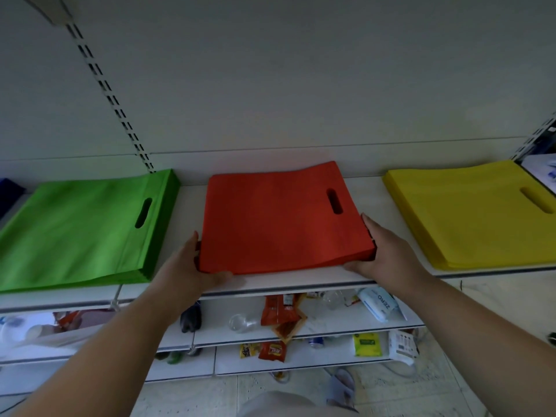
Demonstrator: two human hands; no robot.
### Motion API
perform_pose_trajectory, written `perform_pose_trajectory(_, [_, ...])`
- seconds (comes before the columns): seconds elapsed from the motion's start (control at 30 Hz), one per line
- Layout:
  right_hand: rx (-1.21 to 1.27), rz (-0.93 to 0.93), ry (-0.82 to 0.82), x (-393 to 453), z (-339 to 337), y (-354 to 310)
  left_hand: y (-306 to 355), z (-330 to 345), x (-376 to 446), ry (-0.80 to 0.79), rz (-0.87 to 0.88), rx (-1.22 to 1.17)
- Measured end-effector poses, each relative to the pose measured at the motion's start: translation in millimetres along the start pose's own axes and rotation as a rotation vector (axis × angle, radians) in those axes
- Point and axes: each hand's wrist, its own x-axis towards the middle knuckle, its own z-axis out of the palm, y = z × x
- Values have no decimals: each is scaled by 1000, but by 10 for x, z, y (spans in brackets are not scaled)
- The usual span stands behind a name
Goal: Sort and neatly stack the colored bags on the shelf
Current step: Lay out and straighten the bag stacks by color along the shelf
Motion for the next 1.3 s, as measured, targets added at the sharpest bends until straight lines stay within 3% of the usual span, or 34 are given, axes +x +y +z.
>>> perform_pose_trajectory(0.17, [36, 37, -29, -5, -52, 20, 22, -46, 84, 136, 194, 463])
perform_pose_trajectory(0.5, [20, 34, -46, -28, -94, 44, 77, -92, 91, 161, 296, 555])
perform_pose_trajectory(0.83, [-77, 22, -72, -87, -70, -43, -24, -165, 200, 20, 230, 519])
perform_pose_trajectory(0.93, [98, 138, -129, -62, -81, -143, 126, -160, 147, -63, 145, 287])
perform_pose_trajectory(1.07, [308, 540, -128, 299, -85, -178, 348, -148, 358, -56, -47, -111])
perform_pose_trajectory(1.17, [573, 687, -100, 604, -132, -260, 429, -195, 662, 34, -165, -180])
perform_pose_trajectory(1.3, [631, 730, -113, 839, -187, -311, 489, -194, 929, 91, -256, -140])
